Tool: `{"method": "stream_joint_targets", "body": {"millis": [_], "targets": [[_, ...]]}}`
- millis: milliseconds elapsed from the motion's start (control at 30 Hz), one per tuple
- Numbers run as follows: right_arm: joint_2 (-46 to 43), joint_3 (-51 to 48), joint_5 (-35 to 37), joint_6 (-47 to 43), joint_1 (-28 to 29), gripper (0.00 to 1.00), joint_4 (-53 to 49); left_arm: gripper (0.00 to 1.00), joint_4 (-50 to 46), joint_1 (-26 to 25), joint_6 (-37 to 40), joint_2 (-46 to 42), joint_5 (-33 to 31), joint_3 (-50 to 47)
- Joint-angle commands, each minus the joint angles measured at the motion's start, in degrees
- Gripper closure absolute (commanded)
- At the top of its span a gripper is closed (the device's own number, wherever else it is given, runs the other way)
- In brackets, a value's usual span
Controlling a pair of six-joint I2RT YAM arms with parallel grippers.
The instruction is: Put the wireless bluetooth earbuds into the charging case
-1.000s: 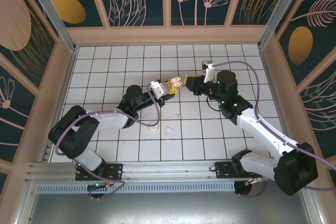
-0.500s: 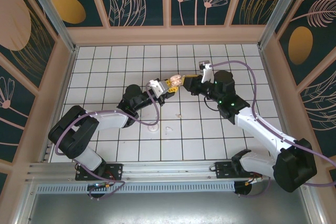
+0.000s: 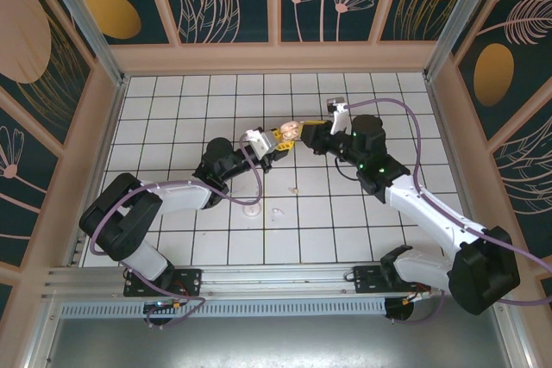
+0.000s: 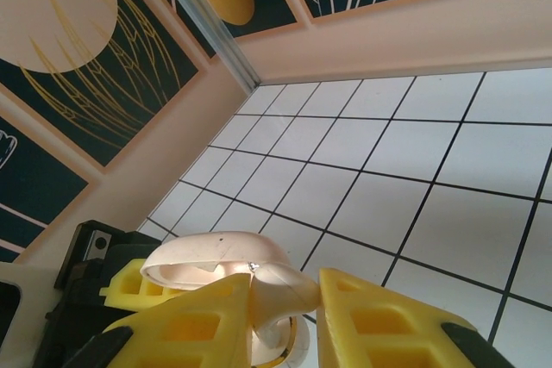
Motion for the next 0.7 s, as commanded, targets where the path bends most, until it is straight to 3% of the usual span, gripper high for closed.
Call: {"method": "stream_joint_targets", "body": {"millis": [0, 667], "targets": [[-0.38, 1.67, 2.29, -1.47, 0.48, 0.76, 0.26, 0.87, 1.64, -0.83, -1.12, -1.65, -0.34, 2.30], [-1.02, 1.12, 3.45, -2.27, 2.06, 0.77, -0.42, 0.87, 3.33, -1.00, -3.81, -1.57, -1.65, 3.14]]}}
